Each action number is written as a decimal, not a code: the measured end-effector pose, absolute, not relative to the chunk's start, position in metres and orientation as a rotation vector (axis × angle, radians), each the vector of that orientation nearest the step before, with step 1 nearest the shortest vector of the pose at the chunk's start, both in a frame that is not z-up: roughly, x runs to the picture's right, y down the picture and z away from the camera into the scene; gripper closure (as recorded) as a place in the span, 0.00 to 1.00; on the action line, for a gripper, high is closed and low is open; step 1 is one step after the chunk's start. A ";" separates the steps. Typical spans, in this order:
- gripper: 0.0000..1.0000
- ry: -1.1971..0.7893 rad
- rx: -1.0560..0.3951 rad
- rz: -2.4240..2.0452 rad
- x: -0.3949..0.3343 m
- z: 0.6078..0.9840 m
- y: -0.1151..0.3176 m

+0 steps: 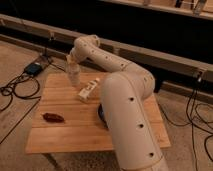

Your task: Place the white sponge in the ceramic cup

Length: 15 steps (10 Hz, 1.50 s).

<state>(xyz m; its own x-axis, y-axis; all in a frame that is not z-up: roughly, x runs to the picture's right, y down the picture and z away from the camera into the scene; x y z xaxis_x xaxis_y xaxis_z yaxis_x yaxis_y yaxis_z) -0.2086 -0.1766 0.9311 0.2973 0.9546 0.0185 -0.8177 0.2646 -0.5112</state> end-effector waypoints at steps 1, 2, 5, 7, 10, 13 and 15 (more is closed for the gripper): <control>0.99 -0.364 -0.453 1.224 -0.213 0.934 -0.175; 0.93 -0.372 -0.452 1.217 -0.217 0.936 -0.175; 0.64 -0.384 -0.445 1.193 -0.223 0.944 -0.173; 0.45 -0.386 -0.440 1.180 -0.224 0.947 -0.172; 0.20 -0.377 -0.433 1.164 -0.222 0.951 -0.169; 0.20 -0.359 -0.434 1.152 -0.216 0.951 -0.163; 0.20 -0.343 -0.437 1.150 -0.213 0.950 -0.159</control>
